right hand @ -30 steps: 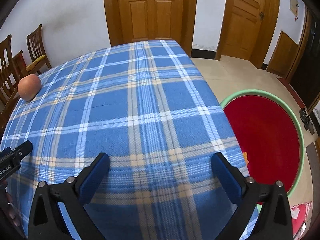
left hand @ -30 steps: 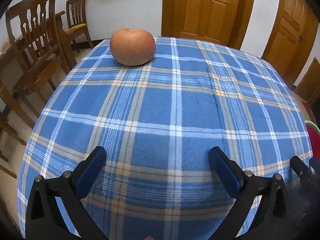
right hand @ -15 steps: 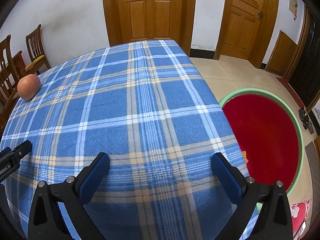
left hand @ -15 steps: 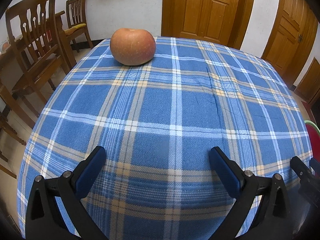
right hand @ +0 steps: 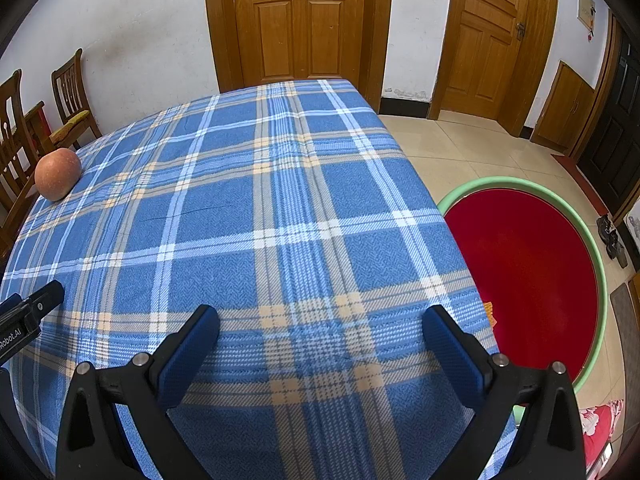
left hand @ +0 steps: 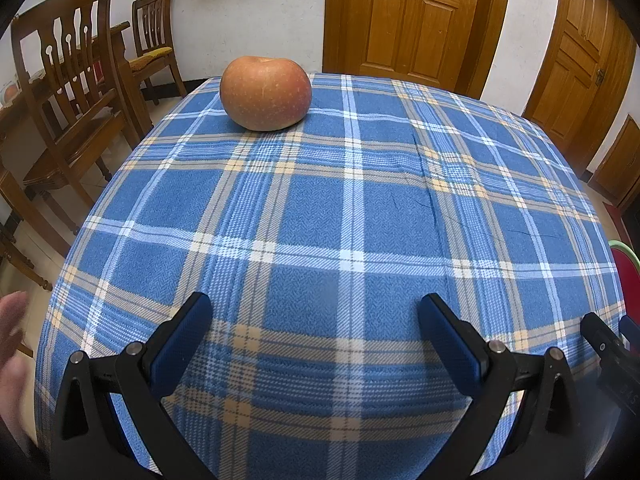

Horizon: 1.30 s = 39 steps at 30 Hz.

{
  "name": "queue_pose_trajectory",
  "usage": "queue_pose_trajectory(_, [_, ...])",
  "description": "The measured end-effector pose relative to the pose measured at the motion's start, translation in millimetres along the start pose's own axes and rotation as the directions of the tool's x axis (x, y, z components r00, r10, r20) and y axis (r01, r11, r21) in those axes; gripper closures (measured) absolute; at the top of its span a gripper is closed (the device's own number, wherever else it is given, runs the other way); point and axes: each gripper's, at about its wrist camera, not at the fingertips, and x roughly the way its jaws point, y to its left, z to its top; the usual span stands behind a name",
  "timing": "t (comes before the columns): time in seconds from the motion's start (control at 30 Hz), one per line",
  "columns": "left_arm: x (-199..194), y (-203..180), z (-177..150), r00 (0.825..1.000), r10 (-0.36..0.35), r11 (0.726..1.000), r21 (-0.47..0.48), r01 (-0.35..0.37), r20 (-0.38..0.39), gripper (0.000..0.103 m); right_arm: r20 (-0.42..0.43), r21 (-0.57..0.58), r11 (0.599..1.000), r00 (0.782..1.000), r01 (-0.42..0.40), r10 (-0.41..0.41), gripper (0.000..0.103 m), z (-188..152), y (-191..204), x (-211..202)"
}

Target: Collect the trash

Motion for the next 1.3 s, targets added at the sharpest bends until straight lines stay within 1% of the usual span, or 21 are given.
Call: queue_pose_trajectory(1.3, [-0.3, 0.6, -1.1, 1.0, 0.0, 1.0, 0.0, 0.0, 0.0, 0.001, 0.0, 0.0, 1.0, 1.0, -0.001, 0.001, 0.0, 0.4, -0.1, -0.2])
